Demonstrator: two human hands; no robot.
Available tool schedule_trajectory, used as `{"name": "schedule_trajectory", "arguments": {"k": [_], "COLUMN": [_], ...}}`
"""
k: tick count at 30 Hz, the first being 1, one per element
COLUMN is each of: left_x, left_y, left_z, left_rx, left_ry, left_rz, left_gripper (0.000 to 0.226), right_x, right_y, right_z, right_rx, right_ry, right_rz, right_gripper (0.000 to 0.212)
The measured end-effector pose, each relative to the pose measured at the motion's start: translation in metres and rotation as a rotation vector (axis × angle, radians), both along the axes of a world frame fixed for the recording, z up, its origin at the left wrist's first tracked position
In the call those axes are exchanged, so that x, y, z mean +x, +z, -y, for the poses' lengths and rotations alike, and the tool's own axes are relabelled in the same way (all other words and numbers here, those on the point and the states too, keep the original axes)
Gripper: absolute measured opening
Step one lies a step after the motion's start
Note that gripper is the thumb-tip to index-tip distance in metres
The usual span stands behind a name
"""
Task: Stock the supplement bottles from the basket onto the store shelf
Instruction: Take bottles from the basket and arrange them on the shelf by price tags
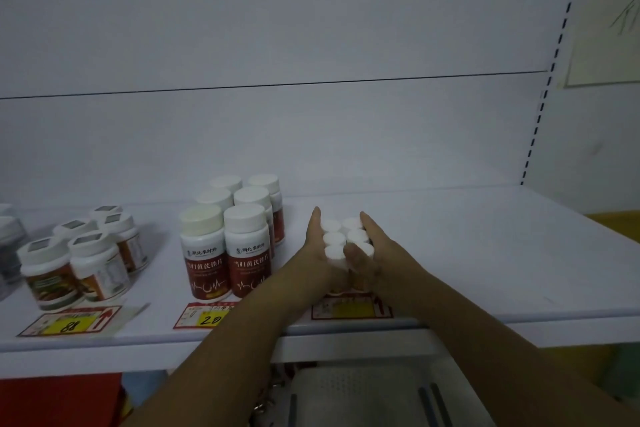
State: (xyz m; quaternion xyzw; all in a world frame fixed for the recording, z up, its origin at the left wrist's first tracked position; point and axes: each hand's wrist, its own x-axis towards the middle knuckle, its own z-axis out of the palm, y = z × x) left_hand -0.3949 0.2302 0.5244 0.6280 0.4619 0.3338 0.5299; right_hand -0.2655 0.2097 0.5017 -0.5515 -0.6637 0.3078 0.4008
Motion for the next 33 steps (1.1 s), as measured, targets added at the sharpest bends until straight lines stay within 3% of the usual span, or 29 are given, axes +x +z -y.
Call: {"name": "schedule_trajectory", "arguments": {"k": [2, 4, 14, 19, 24, 29, 31, 33], "left_x": [-0.005, -0.014, -0.009, -0.011, -0.008, -0.046, -0.081, -0.118], "left_y": [-0.003, -0.004, 0.004, 0.001, -0.001, 0.030, 0.051, 0.066], "left_z": [-0.003, 0.002, 0.008, 0.011, 0.026, 0.057, 0.056, 0.046], "left_rx": [0.067, 0.083, 0.083, 0.087, 0.336, 0.879, 1.029, 1.039], "left_ry": [-0.074, -0.094, -0.129, -0.145, -0.013, 0.016, 0.100, 0.212], "left_rz": [-0.074, -0.077, -0.172, -0.038, -0.026, -0.063, 0.039, 0.195], "left_gripper": [0.108, 0.117, 0.120, 0.116, 0.081, 0.057, 0.051, 0.050], "right_x": [0.001, 0.001, 0.001, 0.004, 0.007, -0.009, -0.035, -0.070], "right_y": [0.001, 0.001, -0.002, -0.003, -0.003, 0.023, 0.042, 0.053], "right_z": [0.001, 0.000, -0.006, -0.008, -0.001, 0.008, 0.012, 0.012], "right_rx": [-0.016, -0.031, -0.096, -0.112, -0.038, 0.227, 0.288, 0.291], "right_ry": [-0.033, -0.050, -0.015, -0.019, -0.137, -0.387, -0.342, -0.267], "right_rz": [0.010, 0.009, -0.079, -0.116, -0.262, -0.346, -0.385, -0.355], "right_gripper": [0.096, 0.094, 0.093, 0.097, 0.087, 0.076, 0.076, 0.088]}}
